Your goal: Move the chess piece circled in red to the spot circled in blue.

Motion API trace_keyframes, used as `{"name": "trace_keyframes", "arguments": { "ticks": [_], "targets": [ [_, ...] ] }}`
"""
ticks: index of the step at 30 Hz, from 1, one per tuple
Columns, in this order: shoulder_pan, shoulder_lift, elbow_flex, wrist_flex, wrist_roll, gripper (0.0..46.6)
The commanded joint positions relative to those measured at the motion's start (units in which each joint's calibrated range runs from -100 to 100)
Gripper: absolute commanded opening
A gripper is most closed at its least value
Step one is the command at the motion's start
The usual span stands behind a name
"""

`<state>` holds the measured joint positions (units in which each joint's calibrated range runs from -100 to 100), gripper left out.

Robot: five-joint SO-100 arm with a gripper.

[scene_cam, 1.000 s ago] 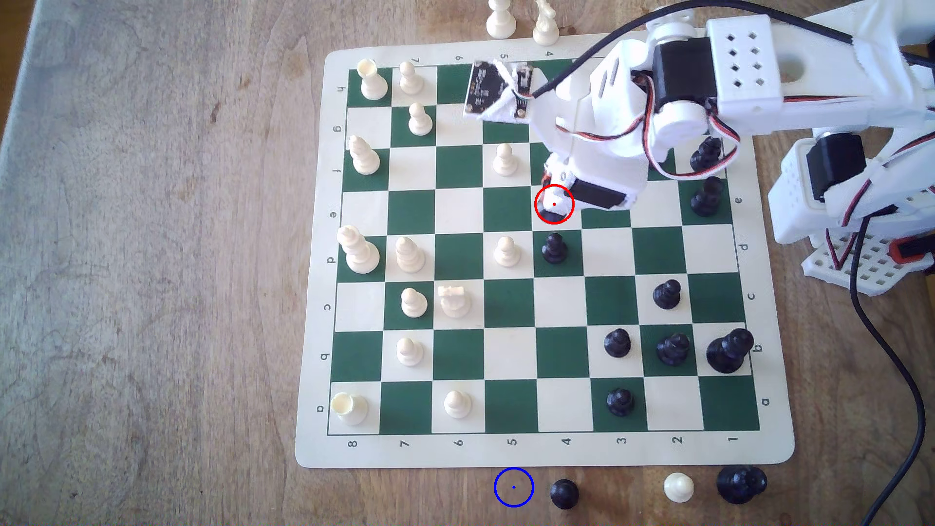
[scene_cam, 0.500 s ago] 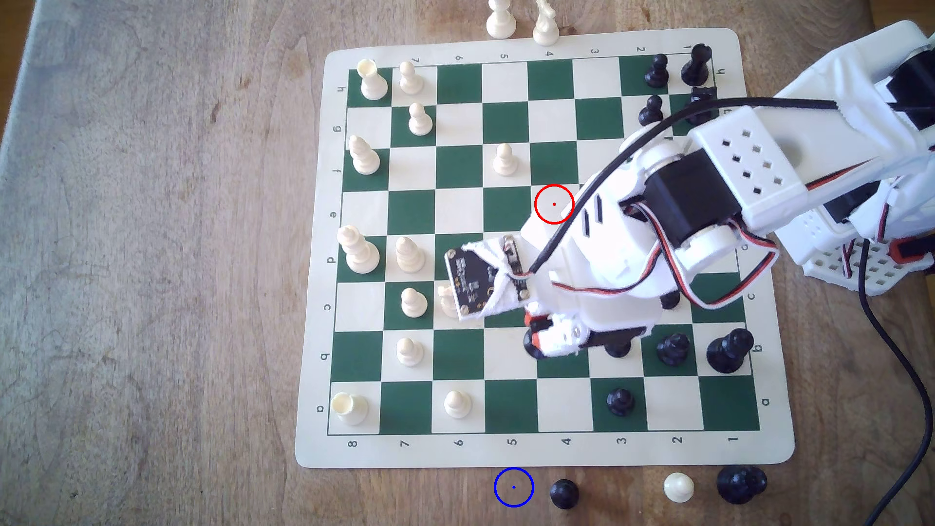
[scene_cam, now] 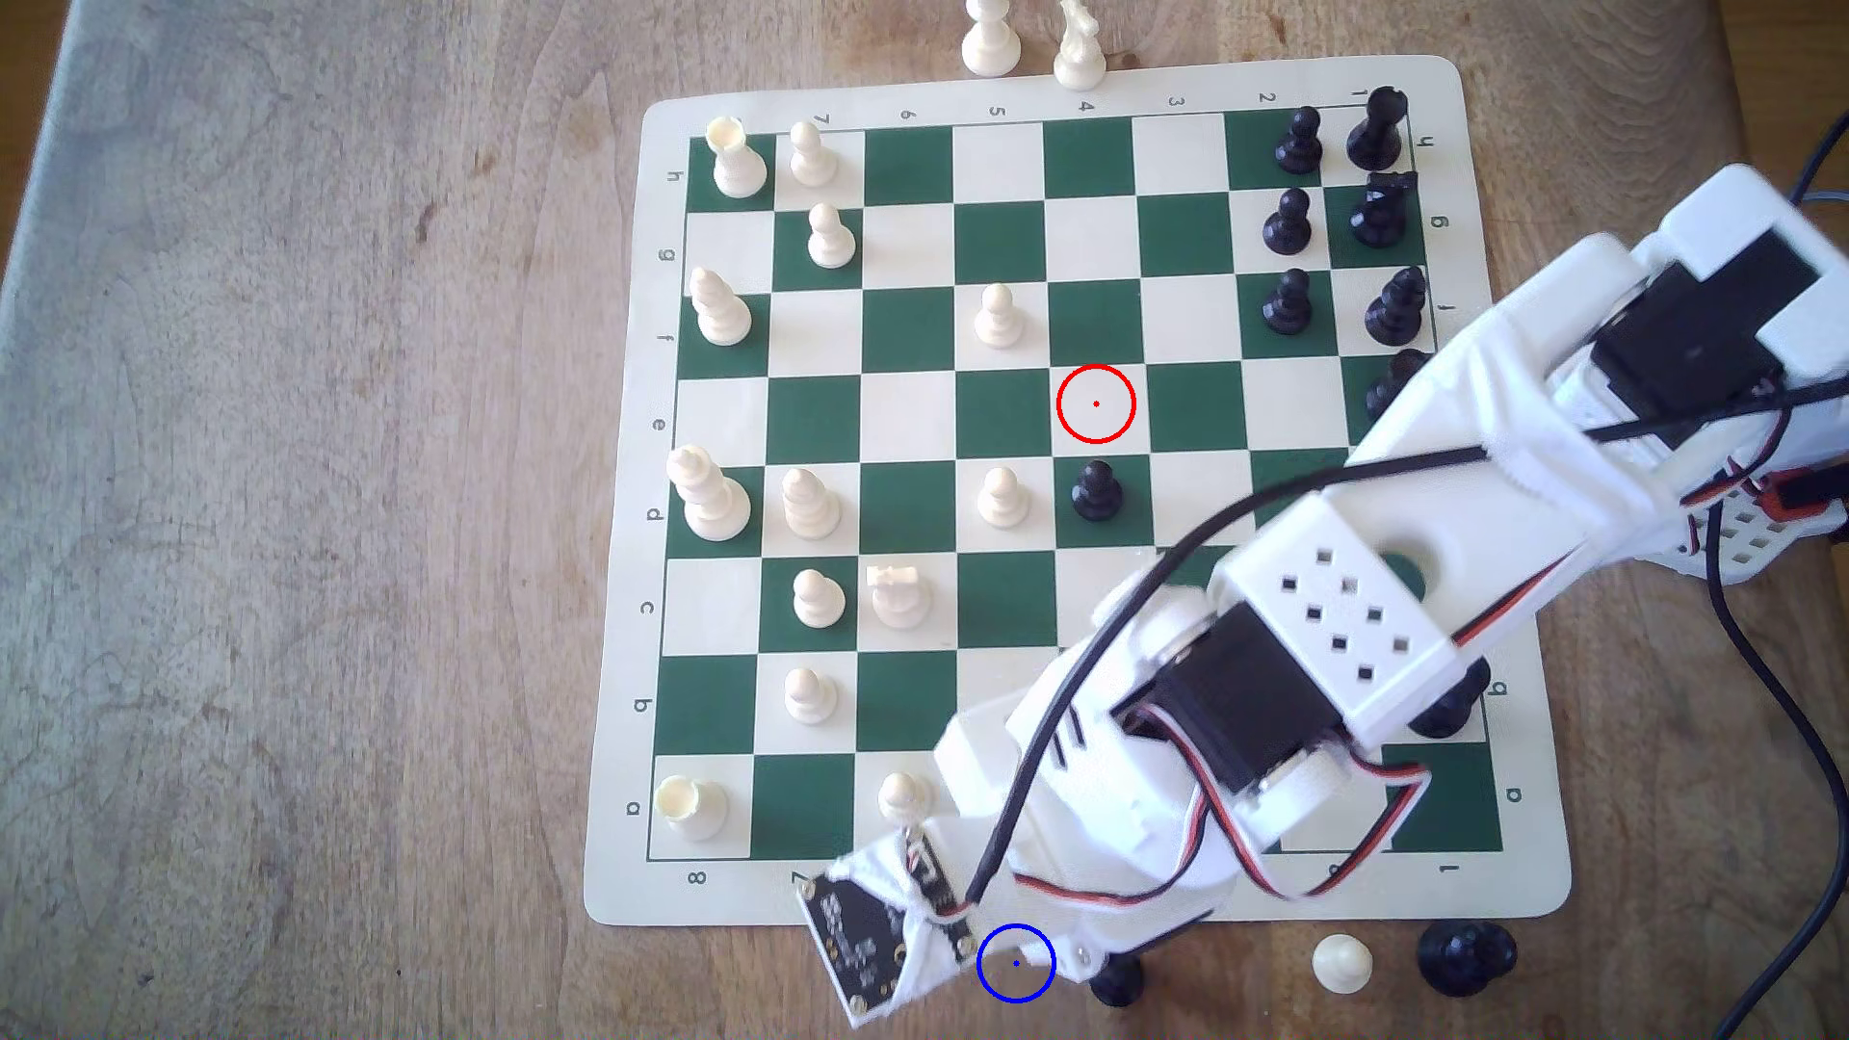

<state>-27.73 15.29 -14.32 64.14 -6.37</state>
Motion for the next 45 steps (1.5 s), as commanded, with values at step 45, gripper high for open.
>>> {"name": "trace_keyframes", "arguments": {
  "ticks": [45],
  "targets": [
    [-1.5,10.3,-7.6,-1.9,0.0,15.8]
  ]
}}
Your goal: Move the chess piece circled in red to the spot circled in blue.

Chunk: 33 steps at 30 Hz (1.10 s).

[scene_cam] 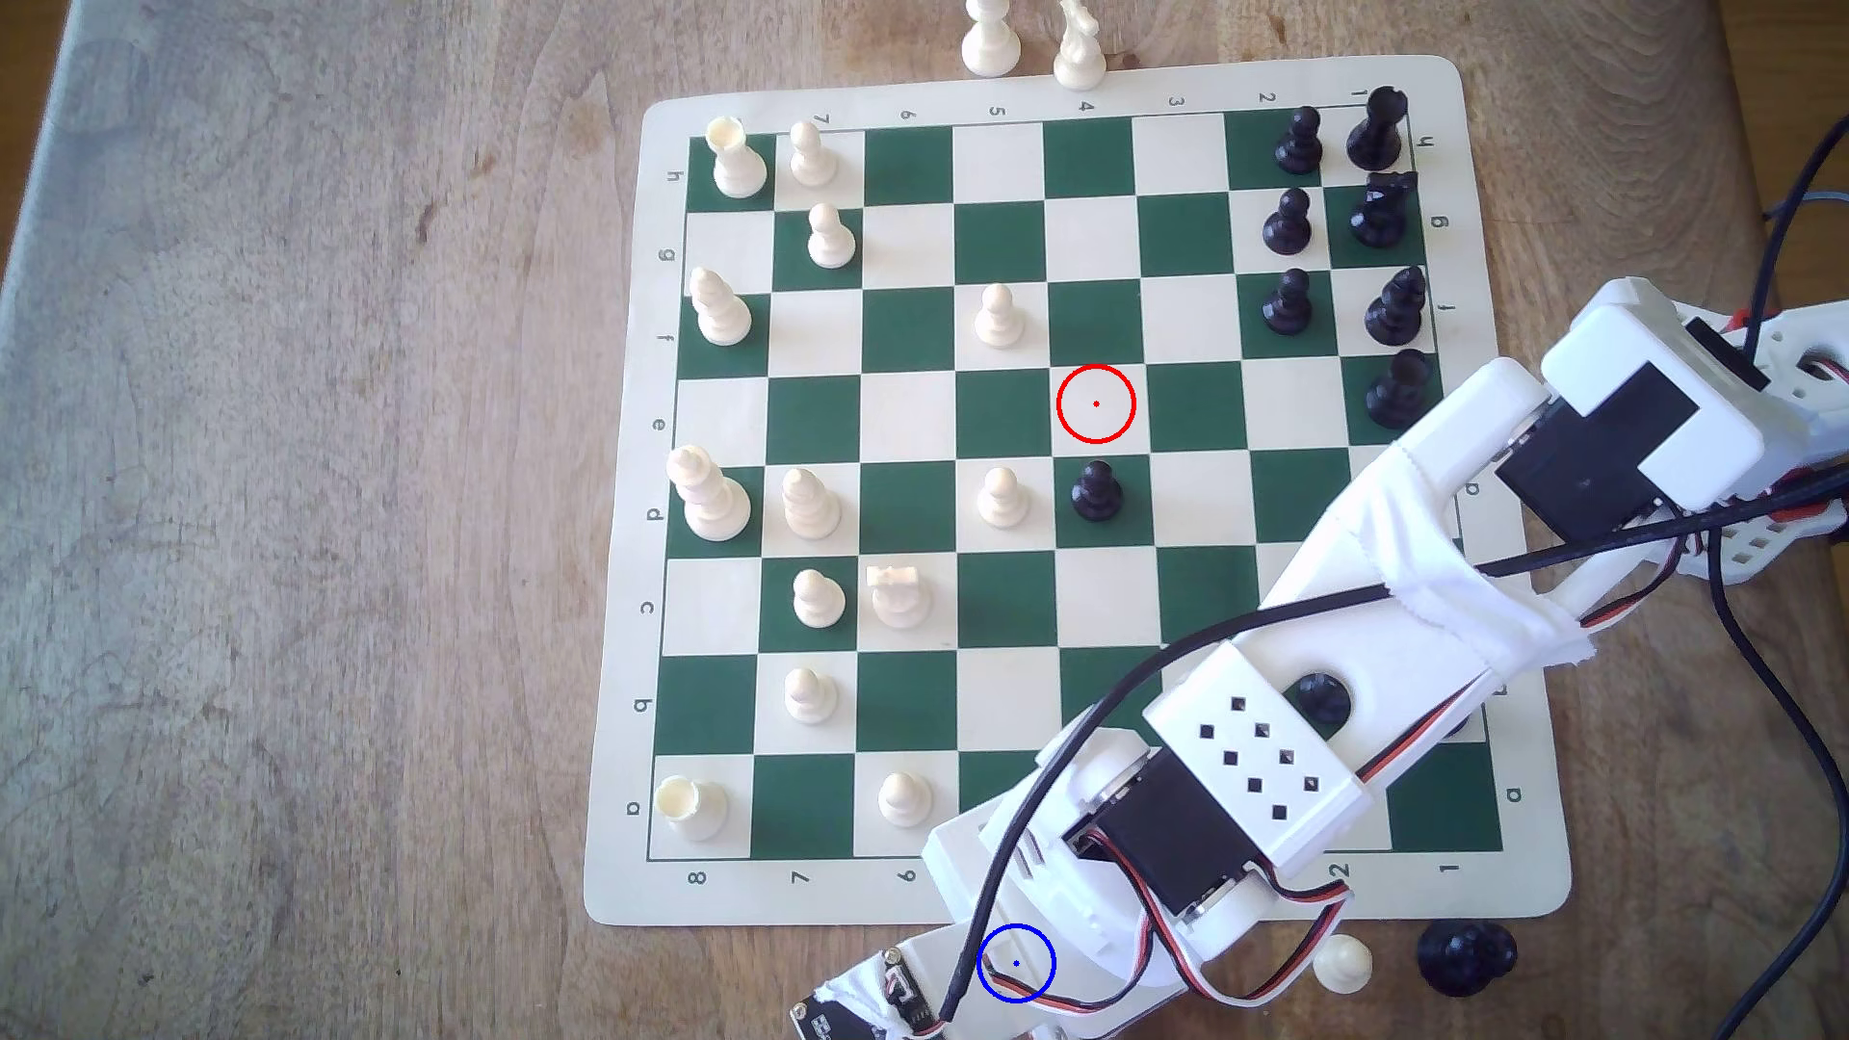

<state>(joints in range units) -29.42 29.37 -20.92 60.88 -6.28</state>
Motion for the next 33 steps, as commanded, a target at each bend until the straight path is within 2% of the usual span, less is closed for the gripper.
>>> {"name": "trace_keyframes", "arguments": {
  "ticks": [1,9,17,23,33],
  "targets": [
    [0.3,-4.2,-0.7,1.5,0.0,16.0],
    [2.5,-13.1,4.4,3.0,-0.1,16.8],
    [2.6,-26.1,8.2,6.6,-2.2,17.8],
    [2.5,-33.1,13.4,7.0,-2.8,17.8],
    [1.1,-53.1,41.1,1.7,-2.5,17.9]
  ]
}}
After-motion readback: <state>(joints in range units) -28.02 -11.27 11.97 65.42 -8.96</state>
